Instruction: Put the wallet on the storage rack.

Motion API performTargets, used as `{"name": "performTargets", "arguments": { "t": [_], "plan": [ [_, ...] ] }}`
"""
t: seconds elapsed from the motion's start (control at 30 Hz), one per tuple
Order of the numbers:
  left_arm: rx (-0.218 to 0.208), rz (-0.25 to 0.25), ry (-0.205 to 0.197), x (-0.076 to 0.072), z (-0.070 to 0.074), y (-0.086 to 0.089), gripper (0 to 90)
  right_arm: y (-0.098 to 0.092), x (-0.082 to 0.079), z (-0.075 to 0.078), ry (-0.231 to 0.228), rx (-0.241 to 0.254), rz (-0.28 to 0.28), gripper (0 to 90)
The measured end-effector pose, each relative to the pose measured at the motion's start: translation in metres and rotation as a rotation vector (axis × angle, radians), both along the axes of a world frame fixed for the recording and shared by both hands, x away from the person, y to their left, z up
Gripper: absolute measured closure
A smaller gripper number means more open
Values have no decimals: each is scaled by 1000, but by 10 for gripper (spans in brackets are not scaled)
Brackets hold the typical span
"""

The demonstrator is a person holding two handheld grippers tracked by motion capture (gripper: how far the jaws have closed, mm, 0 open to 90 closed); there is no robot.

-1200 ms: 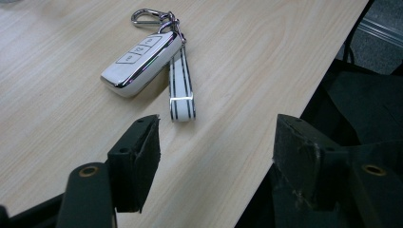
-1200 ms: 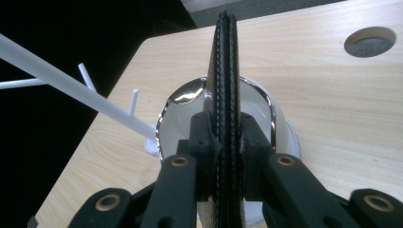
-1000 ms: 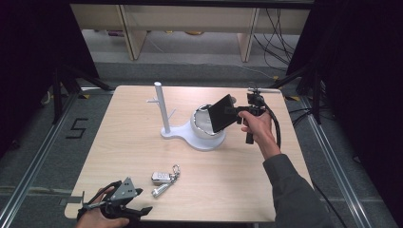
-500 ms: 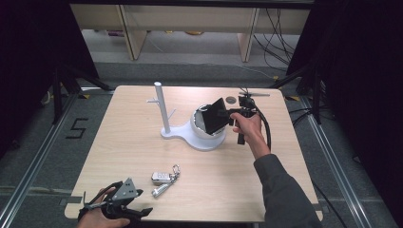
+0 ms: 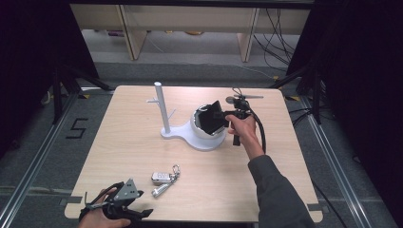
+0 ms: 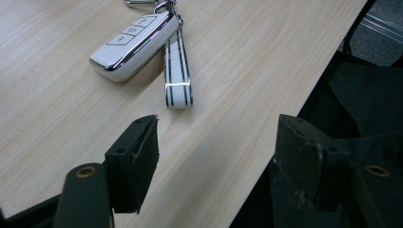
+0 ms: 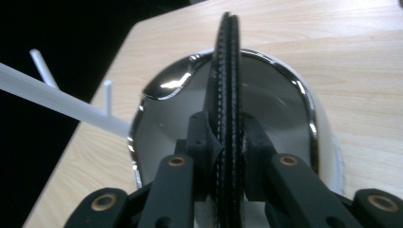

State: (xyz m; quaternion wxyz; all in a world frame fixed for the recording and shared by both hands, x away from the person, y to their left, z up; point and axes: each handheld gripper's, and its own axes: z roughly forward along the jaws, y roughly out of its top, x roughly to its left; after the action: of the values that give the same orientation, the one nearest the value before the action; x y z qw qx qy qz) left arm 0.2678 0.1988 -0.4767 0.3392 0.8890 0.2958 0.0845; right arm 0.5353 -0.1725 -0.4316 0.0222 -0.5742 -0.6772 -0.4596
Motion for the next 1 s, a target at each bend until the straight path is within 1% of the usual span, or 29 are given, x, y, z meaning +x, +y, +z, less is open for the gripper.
{"name": "performTargets", "arguments": {
  "t": [0.03,0.07,0.1,0.13,0.17,0.2,0.23,0.3,0.33,0.37,0.4,0.43,0.5,0.53,0.57,0.6,0.63,0.67,0.7,0.73,0.77,0.8,0.83,0.87,0.93,0.97,1.0],
  "plan": [
    [8,1,-1,0,0,0,312,0,1,0,-3,-25,-2,751],
    [10,1,1,0,-1,0,312,0,1,1,1,-33,-3,737],
    [15,-10,5,0,-1,0,312,0,1,1,1,-33,-3,737],
    [13,5,6,0,-2,-1,312,-1,1,1,-8,-56,-6,728],
    [13,7,11,0,-3,-1,312,1,-1,3,41,-19,-25,708],
    [19,-2,6,1,-3,-1,312,1,-1,4,50,-13,-32,687],
    [10,-6,10,0,-3,-1,311,-5,2,3,-11,-44,-17,661],
    [18,-5,7,1,-3,-1,311,-7,1,8,-13,-58,-31,634],
    [8,-3,11,0,-3,-2,311,-10,1,10,-20,-75,-34,633],
    [18,-2,5,1,-2,-1,311,-11,1,12,-16,-75,-39,632],
    [14,-1,6,0,-2,-1,311,-13,1,13,-32,-88,-39,639],
    [14,-1,6,0,-2,-1,310,-15,1,14,-38,-94,-38,648],
    [17,3,7,0,-3,-1,310,-17,1,15,-39,-98,-41,662],
    [17,4,6,1,-3,-1,309,-20,-1,16,-43,-100,-33,696],
    [16,3,7,1,-3,-1,309,-20,-1,16,-43,-100,-33,696],
    [17,4,12,0,-3,-2,309,-18,-2,18,0,-78,-41,738],
    [17,4,12,0,-3,-2,309,-18,-2,18,0,-78,-41,738],
    [21,3,13,0,-3,-2,309,-18,-3,17,-1,-95,-34,766],
    [27,-9,8,1,-3,-2,309,-21,1,12,-62,-127,-9,770],
    [19,-5,10,0,-3,-2,309,-18,-1,13,-35,-125,-18,773],
    [19,-5,10,0,-3,-2,310,-18,0,12,-48,-129,-12,774],
    [10,-6,13,0,-4,-3,310,-18,0,12,-49,-130,-10,776],
    [21,-9,13,0,-3,-2,310,-16,0,13,-35,-130,-23,777],
    [24,-5,12,1,-3,-2,310,-17,1,12,-49,-142,-17,778],
    [20,-6,12,0,-3,-2,310,-17,1,12,-45,-144,-15,778],
    [18,-13,14,0,-3,-2,311,-16,1,13,-25,-137,-19,778],
    [18,-13,14,0,-3,-2,311,-17,1,12,-37,-140,-11,778]
  ]
}}
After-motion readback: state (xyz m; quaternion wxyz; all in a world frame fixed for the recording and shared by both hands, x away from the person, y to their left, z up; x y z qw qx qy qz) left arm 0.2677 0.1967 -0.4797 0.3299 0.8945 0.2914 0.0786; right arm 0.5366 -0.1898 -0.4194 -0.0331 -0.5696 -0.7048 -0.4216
